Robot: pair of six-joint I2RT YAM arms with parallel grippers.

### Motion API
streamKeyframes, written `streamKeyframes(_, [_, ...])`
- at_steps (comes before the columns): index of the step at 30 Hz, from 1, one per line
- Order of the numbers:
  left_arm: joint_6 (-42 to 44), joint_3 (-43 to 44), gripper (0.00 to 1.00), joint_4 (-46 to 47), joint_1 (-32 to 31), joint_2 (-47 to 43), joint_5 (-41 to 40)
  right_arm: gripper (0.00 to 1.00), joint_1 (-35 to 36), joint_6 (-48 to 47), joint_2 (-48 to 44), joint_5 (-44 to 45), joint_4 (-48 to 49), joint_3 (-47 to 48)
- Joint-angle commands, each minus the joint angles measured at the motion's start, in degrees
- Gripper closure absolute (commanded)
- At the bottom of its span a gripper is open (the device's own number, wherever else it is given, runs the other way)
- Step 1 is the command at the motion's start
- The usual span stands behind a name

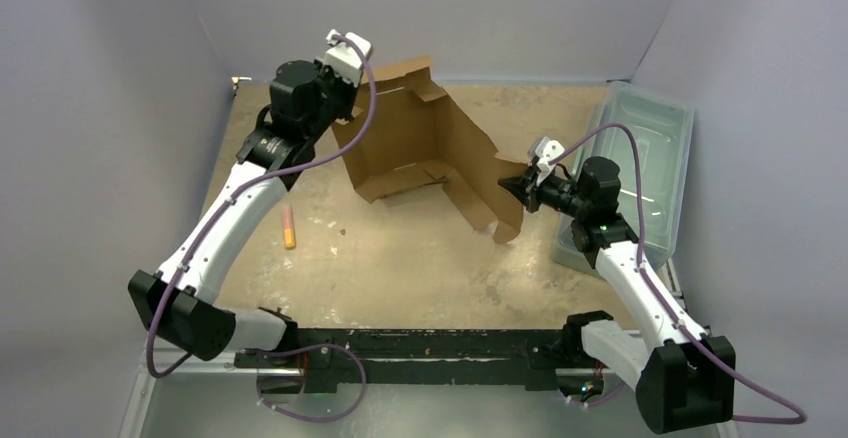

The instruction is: Fold the paper box

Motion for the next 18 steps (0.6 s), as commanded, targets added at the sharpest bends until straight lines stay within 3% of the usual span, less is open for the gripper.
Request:
streamKeyframes(1, [-5.5,-1.4,0.83,7.3,0.9,-4.7,-4.0,1.00,0.0,-0.4,-0.3,1.5,1.2,2.8])
streamKeyframes(7, [-11.7,-5.6,0.68,3.8,1.1,-10.4,-5.5,1.00,0.0,-0.3,-0.1,1.2,1.1,2.9])
streamKeyframes(18, [-17.4,-29.4,0.64,2.0,1.3,-29.9,-4.3,1.00,0.0,-0.1,0.2,0.2,0.9,3.1])
